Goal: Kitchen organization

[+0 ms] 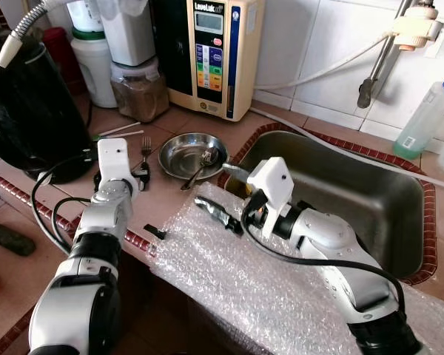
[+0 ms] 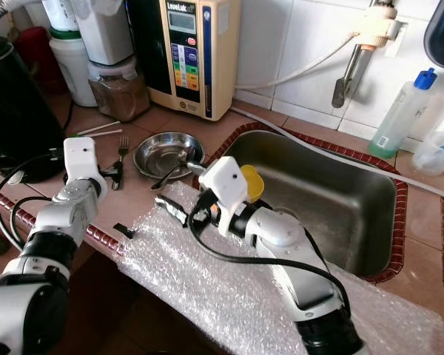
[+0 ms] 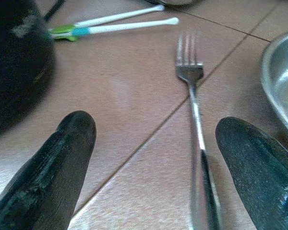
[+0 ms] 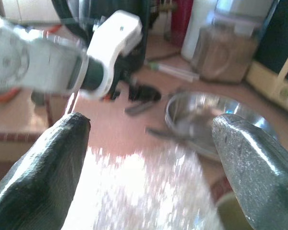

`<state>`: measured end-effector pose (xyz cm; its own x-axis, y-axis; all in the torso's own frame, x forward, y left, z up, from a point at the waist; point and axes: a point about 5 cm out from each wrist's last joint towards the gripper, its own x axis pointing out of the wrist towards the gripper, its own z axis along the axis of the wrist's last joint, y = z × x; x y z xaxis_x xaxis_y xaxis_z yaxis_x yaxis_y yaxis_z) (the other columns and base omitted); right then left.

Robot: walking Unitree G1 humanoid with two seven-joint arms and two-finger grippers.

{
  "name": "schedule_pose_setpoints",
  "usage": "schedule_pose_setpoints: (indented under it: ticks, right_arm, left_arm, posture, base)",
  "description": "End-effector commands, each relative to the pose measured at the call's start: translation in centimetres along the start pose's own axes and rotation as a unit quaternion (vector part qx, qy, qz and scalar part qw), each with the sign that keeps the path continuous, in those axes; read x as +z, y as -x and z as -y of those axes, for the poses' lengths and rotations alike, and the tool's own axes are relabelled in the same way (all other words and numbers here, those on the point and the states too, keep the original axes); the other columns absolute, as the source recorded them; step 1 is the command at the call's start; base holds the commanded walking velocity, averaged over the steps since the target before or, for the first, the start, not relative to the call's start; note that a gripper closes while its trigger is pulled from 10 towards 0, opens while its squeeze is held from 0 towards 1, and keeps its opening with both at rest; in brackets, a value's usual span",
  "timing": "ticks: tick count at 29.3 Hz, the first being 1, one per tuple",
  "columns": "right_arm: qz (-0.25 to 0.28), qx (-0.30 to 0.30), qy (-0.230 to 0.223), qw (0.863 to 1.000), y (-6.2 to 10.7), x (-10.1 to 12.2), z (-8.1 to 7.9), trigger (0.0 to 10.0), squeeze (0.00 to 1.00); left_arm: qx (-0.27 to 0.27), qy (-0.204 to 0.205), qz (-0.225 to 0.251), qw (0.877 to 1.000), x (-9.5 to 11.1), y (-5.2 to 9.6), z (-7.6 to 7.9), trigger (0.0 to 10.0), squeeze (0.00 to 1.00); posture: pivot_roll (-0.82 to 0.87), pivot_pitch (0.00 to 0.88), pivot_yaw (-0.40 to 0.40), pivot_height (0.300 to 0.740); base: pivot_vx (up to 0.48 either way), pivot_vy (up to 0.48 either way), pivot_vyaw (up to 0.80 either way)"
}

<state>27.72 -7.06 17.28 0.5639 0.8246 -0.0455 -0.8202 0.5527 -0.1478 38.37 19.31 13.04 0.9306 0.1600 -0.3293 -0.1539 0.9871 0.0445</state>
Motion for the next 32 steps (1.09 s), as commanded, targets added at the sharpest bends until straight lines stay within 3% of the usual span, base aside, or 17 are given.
schedule_pose_setpoints:
  ticks: [1, 8, 9, 10, 11, 12, 13, 16, 22, 32]
  right_arm:
    - [-0.001, 0.015, 0.009, 1.000, 0.0, 0.4, -0.5, 10.0, 0.00]
    - [-0.012, 0.020, 0.011, 1.000, 0.2, 0.3, -0.6, 10.0, 0.00]
    - [-0.013, 0.020, 0.012, 1.000, 0.2, 0.2, -0.6, 10.0, 0.00]
    - [-0.017, 0.021, 0.012, 1.000, 0.3, 0.2, -0.7, 10.0, 0.00]
    - [-0.019, 0.022, 0.011, 1.000, 0.3, 0.1, -0.7, 10.0, 0.00]
    - [-0.020, 0.023, 0.010, 0.999, 0.3, 0.1, -0.8, 10.0, 0.00]
    - [-0.022, 0.026, 0.005, 0.999, 0.3, 0.1, -0.9, 10.0, 0.00]
    - [-0.040, 0.044, 0.001, 0.998, 0.5, -0.3, -1.2, 10.0, 0.00]
    - [-0.072, 0.039, 0.007, 0.997, 0.7, -1.4, -1.0, 10.0, 0.00]
    - [-0.083, 0.045, 0.016, 0.995, 0.7, -1.8, -1.1, 10.0, 0.00]
  left_arm:
    - [-0.008, -0.011, 0.000, 1.000, 0.3, -0.1, 0.1, 10.0, 0.00]
    - [-0.042, 0.005, -0.018, 0.999, 0.1, -0.3, 1.0, 10.0, 0.00]
    - [-0.043, 0.007, -0.020, 0.999, 0.0, -0.3, 1.1, 9.5, 0.00]
    - [-0.050, 0.005, -0.024, 0.998, -0.1, -0.3, 1.2, 2.7, 0.00]
    - [-0.053, 0.010, -0.029, 0.998, -0.2, -0.4, 1.2, 0.7, 0.00]
    - [-0.056, 0.014, -0.032, 0.998, -0.2, -0.4, 1.2, 0.7, 0.00]
    - [-0.060, 0.024, -0.043, 0.997, -0.5, -0.4, 1.3, 0.0, 0.00]
    - [-0.078, 0.041, -0.060, 0.994, -0.9, -0.4, 1.5, 0.0, 0.00]
    - [-0.085, 0.035, -0.072, 0.993, -1.4, -0.3, 1.5, 0.0, 0.00]
    - [-0.084, 0.049, -0.091, 0.991, -2.1, -0.3, 1.0, 0.0, 0.00]
  posture:
    - [0.09, 0.000, 0.052, 0.740]
    - [0.09, 0.000, 0.058, 0.740]
    - [0.09, 0.000, 0.058, 0.740]
    - [0.08, 0.000, 0.059, 0.740]
    - [0.08, 0.000, 0.059, 0.740]
    - [0.08, 0.000, 0.060, 0.740]
    - [0.08, 0.000, 0.061, 0.740]
    - [0.09, 0.000, 0.061, 0.740]
    - [0.09, 0.000, 0.062, 0.740]
    - [0.10, 0.000, 0.067, 0.740]
  base:
    - [0.000, 0.000, 0.00]
    - [0.000, 0.000, 0.00]
    - [0.000, 0.000, 0.00]
    - [0.000, 0.000, 0.00]
    - [0.000, 0.000, 0.00]
    - [0.000, 0.000, 0.00]
    - [0.000, 0.000, 0.00]
    - [0.000, 0.000, 0.00]
    - [0.000, 0.000, 0.00]
    - [0.000, 0.000, 0.00]
